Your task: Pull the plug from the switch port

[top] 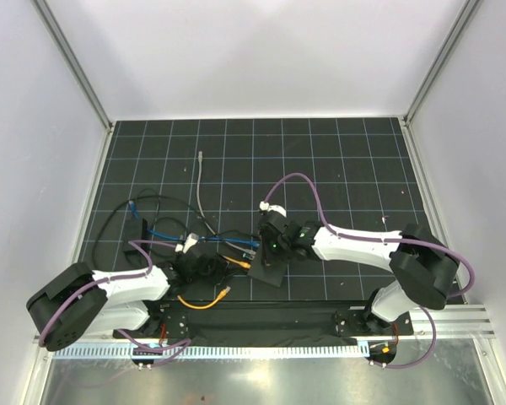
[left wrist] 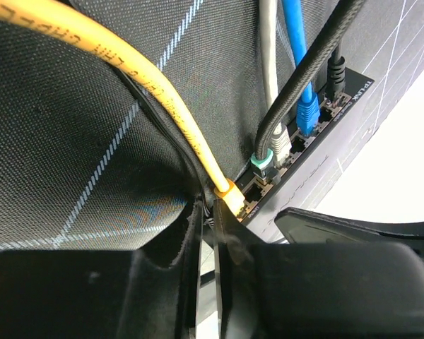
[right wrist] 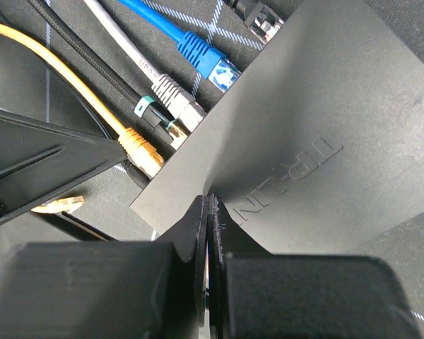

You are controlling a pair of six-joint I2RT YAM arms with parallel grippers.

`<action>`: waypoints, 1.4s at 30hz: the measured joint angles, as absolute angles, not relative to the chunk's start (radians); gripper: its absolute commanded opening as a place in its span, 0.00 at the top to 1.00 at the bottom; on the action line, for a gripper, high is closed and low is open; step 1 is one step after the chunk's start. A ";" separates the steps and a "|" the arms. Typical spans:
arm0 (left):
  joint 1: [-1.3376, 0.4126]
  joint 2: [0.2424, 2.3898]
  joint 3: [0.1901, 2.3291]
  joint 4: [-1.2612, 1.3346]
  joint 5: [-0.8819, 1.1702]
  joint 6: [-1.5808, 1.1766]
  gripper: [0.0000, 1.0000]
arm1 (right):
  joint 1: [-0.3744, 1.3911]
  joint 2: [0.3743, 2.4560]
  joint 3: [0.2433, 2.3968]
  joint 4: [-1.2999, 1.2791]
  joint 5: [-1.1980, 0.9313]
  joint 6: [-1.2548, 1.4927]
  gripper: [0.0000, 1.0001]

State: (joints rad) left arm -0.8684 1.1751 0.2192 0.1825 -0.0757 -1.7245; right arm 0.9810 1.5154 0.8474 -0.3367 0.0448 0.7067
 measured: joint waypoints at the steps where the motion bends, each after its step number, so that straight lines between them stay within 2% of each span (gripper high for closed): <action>1: -0.868 1.175 0.219 0.183 -0.076 -1.725 0.92 | 0.981 1.519 0.849 -0.337 0.045 0.707 0.98; 4: -0.868 1.176 0.219 0.187 -0.078 -1.725 1.00 | 0.985 1.535 0.867 -0.339 0.046 0.709 0.98; 8: -0.868 1.188 0.220 0.202 -0.078 -1.721 1.00 | 1.007 1.559 0.913 -0.360 0.064 0.710 0.91; 11: -0.868 1.203 0.220 0.220 -0.075 -1.720 1.00 | 1.034 1.588 0.971 -0.401 0.110 0.711 0.82; 12: -0.868 1.207 0.220 0.225 -0.074 -1.720 1.00 | 1.048 1.603 1.000 -0.429 0.137 0.714 0.73; 16: -0.868 1.211 0.220 0.233 -0.072 -1.720 1.00 | 1.085 1.651 1.082 -0.514 0.233 0.742 0.57; 19: -0.868 1.211 0.220 0.234 -0.071 -1.720 1.00 | 1.110 1.681 1.120 -0.575 0.298 0.764 0.53; 27: -0.868 1.211 0.220 0.235 -0.071 -1.718 1.00 | 1.163 1.787 1.199 -0.673 0.418 0.804 0.52; 42: -0.870 1.171 0.196 0.238 -0.080 -1.718 1.00 | 1.176 1.809 1.208 -0.681 0.470 0.815 0.52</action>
